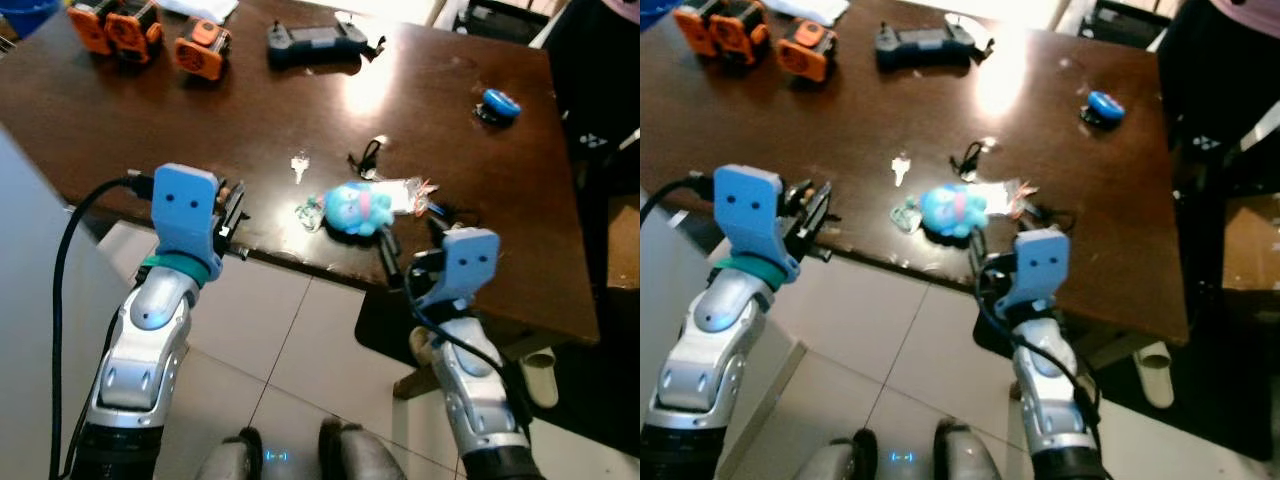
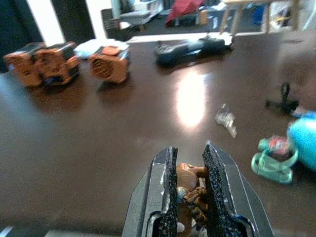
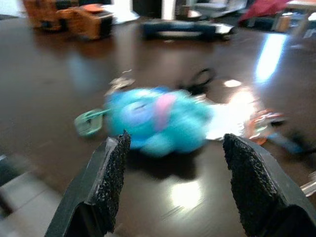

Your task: Hang keys on a hook

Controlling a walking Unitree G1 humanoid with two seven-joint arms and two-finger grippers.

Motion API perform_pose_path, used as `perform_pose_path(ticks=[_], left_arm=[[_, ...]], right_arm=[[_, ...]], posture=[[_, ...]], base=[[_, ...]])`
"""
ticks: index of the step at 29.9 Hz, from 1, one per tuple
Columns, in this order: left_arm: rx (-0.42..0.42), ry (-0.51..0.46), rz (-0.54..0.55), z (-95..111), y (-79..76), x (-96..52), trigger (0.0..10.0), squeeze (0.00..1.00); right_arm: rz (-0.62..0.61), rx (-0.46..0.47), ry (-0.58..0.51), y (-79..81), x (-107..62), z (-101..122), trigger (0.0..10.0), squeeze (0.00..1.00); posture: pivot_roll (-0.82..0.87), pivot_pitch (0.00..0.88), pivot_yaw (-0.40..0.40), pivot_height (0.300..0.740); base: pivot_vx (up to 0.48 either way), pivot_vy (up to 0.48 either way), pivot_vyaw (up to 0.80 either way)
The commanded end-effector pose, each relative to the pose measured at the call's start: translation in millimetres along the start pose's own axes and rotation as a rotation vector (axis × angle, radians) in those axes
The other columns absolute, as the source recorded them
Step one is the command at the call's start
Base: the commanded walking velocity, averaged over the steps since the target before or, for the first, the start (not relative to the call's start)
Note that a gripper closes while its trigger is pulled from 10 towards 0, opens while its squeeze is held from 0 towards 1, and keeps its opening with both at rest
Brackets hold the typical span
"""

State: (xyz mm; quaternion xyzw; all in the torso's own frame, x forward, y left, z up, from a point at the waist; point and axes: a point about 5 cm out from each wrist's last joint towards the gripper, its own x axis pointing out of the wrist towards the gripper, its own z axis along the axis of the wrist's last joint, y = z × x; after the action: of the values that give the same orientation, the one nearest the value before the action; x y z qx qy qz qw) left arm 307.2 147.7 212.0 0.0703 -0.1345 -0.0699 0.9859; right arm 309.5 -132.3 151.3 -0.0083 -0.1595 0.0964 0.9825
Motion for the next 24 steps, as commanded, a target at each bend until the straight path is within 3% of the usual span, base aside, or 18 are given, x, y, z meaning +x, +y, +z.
perform_pose_path(ticks=[1,10,24], left_arm=[[-0.008,0.015,-0.005,-5,-2.5,-1.8,10.0,0.00],[-0.006,0.021,-0.008,-7,-3.1,-1.8,10.0,0.00],[-0.014,0.028,-0.047,-1,-12.8,4.9,10.0,0.00]], right_arm=[[-0.018,-0.004,0.037,-5.6,-5.9,-8,10.0,0.00],[0.003,-0.028,0.030,-4.5,-4.3,-6,10.0,0.00],[0.006,-0.031,-0.049,-4.0,5.6,12,10.0,0.00]], posture=[[-0.12,0.195,0.019,0.740],[-0.12,0.190,0.018,0.740],[-0.13,0.177,0.019,0.740]], base=[[-0.341,0.000,0.00],[-0.336,0.000,0.00],[-0.034,0.000,0.78]])
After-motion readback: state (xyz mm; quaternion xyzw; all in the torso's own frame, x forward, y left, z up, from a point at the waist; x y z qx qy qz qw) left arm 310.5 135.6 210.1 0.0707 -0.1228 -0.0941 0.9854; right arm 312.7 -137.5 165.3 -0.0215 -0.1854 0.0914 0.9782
